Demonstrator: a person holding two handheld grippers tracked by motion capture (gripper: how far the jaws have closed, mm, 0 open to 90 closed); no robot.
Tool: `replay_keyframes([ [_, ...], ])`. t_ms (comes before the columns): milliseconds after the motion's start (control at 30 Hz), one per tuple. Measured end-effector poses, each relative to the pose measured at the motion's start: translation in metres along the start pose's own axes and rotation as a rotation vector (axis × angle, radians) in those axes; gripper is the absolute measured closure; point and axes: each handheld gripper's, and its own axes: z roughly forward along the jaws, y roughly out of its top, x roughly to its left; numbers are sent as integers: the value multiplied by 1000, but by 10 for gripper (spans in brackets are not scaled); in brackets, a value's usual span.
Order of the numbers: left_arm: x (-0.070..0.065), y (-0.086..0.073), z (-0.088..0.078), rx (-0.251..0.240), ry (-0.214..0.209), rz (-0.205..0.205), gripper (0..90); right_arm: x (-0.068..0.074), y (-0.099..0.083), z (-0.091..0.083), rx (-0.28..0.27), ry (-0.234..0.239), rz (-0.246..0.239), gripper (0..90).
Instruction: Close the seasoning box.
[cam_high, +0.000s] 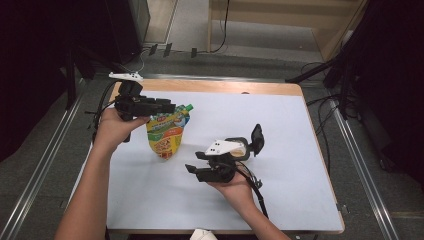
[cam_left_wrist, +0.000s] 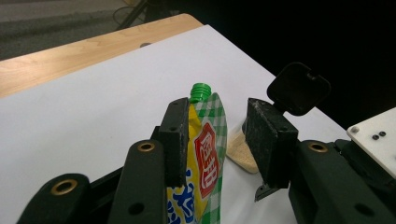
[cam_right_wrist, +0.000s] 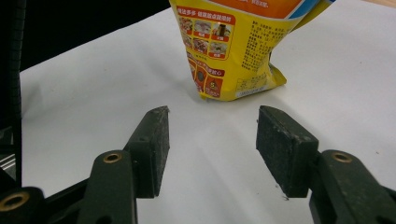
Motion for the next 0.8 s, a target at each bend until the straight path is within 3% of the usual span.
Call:
replay_keyframes([
  [333,6,0,-16,-16,46,-37,558,0,7,-8,22,8,14,460],
  [533,13,-3,-24,-32,72,-27,527,-1,13,-16,21,17,13,460],
  [667,19,-6,-29,-18,119,-12,487,-1,18,-23,20,9,15,461],
  [800,24,-8,-32,-35,110,-31,465,-3,23,-33,6,8,11,461],
])
